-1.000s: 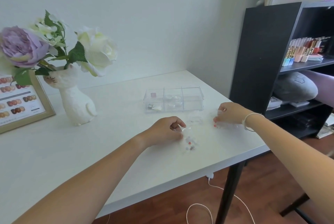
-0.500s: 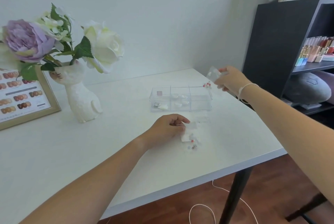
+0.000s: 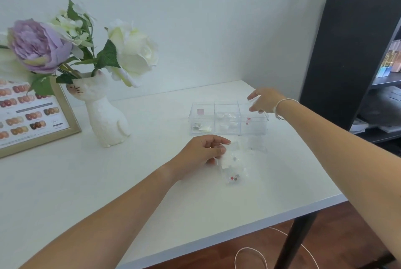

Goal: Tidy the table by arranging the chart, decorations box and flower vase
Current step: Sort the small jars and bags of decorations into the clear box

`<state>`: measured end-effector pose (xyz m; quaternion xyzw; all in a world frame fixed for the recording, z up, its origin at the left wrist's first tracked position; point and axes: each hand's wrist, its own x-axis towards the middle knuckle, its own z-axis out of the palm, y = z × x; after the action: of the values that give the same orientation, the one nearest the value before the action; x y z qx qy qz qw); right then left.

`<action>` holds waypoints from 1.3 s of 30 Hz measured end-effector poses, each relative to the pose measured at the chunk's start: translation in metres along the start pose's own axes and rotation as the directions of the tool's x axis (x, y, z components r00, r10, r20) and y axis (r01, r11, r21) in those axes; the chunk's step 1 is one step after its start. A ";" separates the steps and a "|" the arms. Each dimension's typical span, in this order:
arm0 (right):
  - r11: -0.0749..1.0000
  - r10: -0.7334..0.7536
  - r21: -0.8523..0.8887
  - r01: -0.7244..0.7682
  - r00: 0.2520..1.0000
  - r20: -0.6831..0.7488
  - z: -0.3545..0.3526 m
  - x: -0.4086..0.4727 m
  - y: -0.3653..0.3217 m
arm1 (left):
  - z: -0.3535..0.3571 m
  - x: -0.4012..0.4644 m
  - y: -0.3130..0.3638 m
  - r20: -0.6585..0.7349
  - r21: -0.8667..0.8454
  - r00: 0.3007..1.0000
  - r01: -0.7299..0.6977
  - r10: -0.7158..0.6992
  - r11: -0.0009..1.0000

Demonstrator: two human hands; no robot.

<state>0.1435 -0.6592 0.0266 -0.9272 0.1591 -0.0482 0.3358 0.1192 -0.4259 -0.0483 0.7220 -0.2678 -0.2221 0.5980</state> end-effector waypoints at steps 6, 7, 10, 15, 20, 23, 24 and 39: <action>0.999 -0.016 -0.034 0.017 0.999 0.031 0.001 0.002 0.000 | -0.001 0.002 0.000 0.013 -0.041 1.000 -0.007 0.008 0.999; 0.999 -0.018 -0.030 0.019 1.000 0.021 0.002 0.003 0.002 | -0.001 0.002 0.000 0.014 -0.048 1.000 -0.008 0.009 0.999; 0.995 -0.050 -0.086 0.048 0.998 -0.029 0.007 0.005 0.006 | -0.001 0.002 0.001 0.014 -0.056 1.000 -0.005 0.006 0.998; 0.979 -0.089 -0.192 0.069 0.991 -0.101 0.006 0.000 0.018 | 0.000 0.002 0.003 0.015 -0.067 1.000 0.009 -0.008 0.998; 0.969 -0.143 -0.224 0.107 0.978 -0.151 0.003 -0.007 0.027 | 0.001 0.000 0.007 0.012 -0.041 1.000 0.018 -0.018 0.999; 0.985 -0.165 -0.096 0.141 0.929 -0.331 0.003 -0.023 0.029 | 0.001 0.000 0.010 0.000 -0.006 1.000 0.009 -0.009 1.000; 0.986 -0.166 -0.080 0.147 0.908 -0.384 0.006 -0.031 0.032 | 0.000 0.000 0.012 0.000 -0.002 1.000 0.004 -0.004 1.000; 0.989 0.117 -0.073 -0.125 0.987 -0.106 0.049 -0.071 0.051 | 0.000 -0.001 0.031 -0.015 -0.001 0.999 -0.035 0.035 0.999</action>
<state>0.0725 -0.6425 -0.0423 -0.9247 0.2339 -0.0685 0.2924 0.1148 -0.4297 -0.0178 0.7184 -0.2758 -0.2065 0.6043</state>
